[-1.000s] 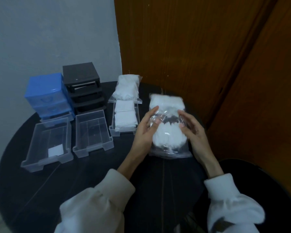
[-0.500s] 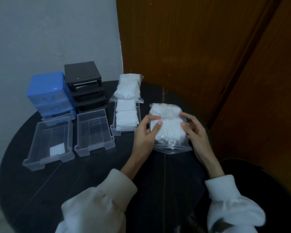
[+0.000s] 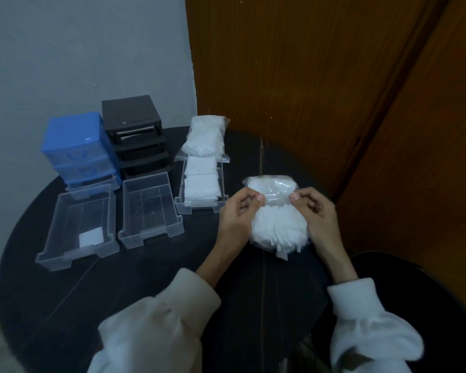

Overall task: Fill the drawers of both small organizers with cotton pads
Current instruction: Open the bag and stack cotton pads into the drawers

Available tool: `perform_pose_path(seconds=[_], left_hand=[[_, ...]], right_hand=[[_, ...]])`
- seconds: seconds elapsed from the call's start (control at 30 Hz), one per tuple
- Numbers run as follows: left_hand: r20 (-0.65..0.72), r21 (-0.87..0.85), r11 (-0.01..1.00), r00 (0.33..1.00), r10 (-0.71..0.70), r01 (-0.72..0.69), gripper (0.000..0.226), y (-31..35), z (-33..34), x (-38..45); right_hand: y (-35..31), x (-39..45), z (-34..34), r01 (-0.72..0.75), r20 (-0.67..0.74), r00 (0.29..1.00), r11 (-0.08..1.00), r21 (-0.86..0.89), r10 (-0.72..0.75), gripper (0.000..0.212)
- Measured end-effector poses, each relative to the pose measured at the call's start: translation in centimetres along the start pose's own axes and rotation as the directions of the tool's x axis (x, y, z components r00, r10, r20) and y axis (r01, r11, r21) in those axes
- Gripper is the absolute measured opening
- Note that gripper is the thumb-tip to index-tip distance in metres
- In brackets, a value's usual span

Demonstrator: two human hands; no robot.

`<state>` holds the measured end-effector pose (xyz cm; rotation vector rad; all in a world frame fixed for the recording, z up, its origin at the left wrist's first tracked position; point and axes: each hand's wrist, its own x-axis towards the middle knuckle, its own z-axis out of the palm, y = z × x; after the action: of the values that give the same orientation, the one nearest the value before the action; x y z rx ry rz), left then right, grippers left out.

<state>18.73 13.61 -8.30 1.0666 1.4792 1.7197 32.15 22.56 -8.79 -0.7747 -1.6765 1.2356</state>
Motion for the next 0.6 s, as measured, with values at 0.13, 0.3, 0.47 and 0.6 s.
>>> perform_pose_path(seconds=[0.13, 0.3, 0.47, 0.6], left_hand=[[-0.014, 0.011, 1.000, 1.000, 0.012, -0.012, 0.013, 0.4, 0.2, -0.3], [-0.009, 0.388, 0.906, 0.982, 0.186, -0.169, 0.026, 0.3, 0.5, -0.9], [0.151, 0.631, 0.626, 0.864, 0.481, -0.459, 0.039, 1.2, 0.5, -1.2], [0.419, 0.609, 0.551, 0.821, 0.387, -0.571, 0.054, 0.7, 0.6, -1.3]], right_hand=[[0.1, -0.1, 0.1, 0.002, -0.021, 1.000, 0.999, -0.053, -0.003, 0.013], [0.4, 0.0, -0.2, 0.005, -0.125, 0.992, 0.987, -0.162, -0.025, 0.012], [0.7, 0.2, -0.3, -0.037, -0.164, 0.987, 0.965, -0.258, -0.006, 0.022], [-0.2, 0.0, -0.3, 0.018, -0.267, 0.961, 0.982, -0.189, -0.068, 0.008]])
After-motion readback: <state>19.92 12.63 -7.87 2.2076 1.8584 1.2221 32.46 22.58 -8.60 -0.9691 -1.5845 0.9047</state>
